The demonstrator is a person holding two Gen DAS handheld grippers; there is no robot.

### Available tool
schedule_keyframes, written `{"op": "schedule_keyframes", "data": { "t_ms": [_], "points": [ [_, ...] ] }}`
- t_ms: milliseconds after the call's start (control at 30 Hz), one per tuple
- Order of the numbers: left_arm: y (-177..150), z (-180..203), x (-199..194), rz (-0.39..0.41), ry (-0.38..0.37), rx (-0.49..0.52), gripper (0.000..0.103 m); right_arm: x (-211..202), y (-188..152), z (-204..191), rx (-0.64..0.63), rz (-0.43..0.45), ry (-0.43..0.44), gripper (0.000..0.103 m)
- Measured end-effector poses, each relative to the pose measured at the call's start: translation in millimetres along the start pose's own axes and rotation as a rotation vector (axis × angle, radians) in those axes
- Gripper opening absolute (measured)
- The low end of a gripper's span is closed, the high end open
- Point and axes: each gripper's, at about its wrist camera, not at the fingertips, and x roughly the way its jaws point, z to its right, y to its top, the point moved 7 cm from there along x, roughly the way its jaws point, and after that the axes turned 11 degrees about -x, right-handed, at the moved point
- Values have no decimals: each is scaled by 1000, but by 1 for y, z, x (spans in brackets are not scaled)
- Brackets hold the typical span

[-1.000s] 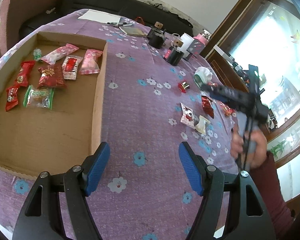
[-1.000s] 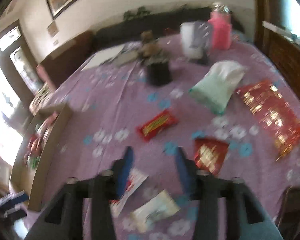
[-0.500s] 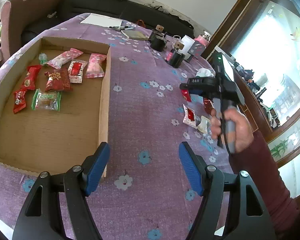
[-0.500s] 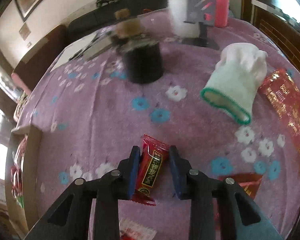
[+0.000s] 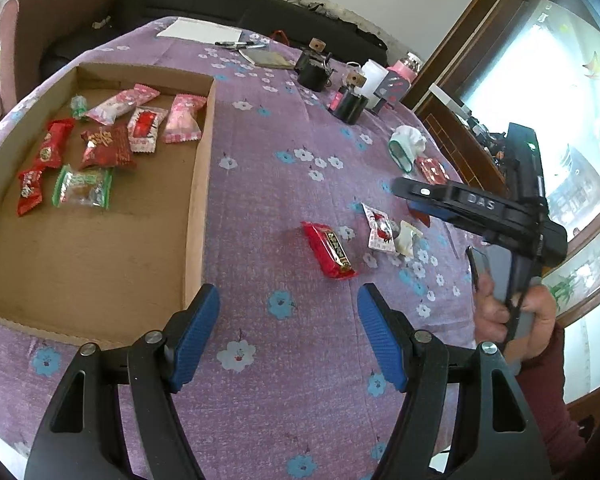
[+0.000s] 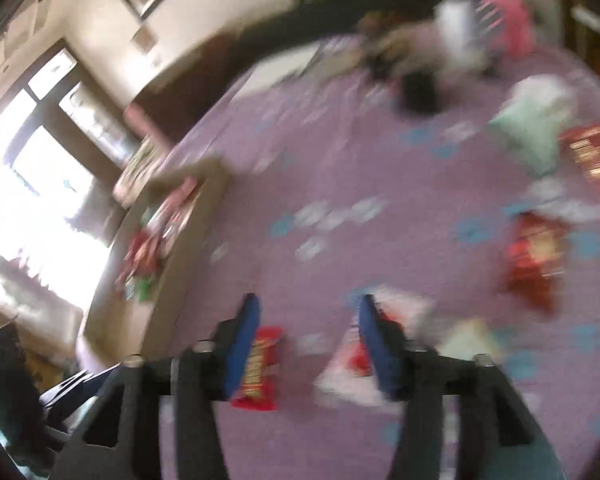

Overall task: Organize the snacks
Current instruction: 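Grasp the red gold-printed candy bar with the left gripper while the right grasps the white-and-red packet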

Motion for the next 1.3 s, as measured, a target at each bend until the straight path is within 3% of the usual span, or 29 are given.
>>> {"op": "schedule_keyframes", "data": {
  "t_ms": [200,367,467,500,733,867,900,1000,1033,1067,1300],
  "points": [
    [-13,15,13,-36,18,54,71,12,-23,11,-16,-49,-83,60],
    [-13,21,8,-7,52,110,71,39,-31,-2,-101,-80,-176,60],
    [-11,23,11,-3,63,119,71,40,-35,-3,-161,-63,-269,39],
    [-11,26,15,-5,67,125,71,38,-36,-2,-157,-56,-263,31],
    [-5,49,54,-14,112,198,71,23,-39,30,-10,58,-176,30],
    [3,55,78,-31,124,194,71,10,-34,38,14,112,-185,30],
    [6,55,86,-36,130,184,69,8,-34,37,14,121,-184,30],
    [10,53,100,-32,164,182,43,3,-33,33,-9,144,-200,30],
    [11,53,100,-14,182,193,24,2,-32,31,-18,148,-207,30],
    [11,52,102,-18,188,197,17,1,-31,29,-28,155,-212,30],
    [17,42,85,18,140,123,17,-2,-29,21,-69,180,-228,30]
  ]
}}
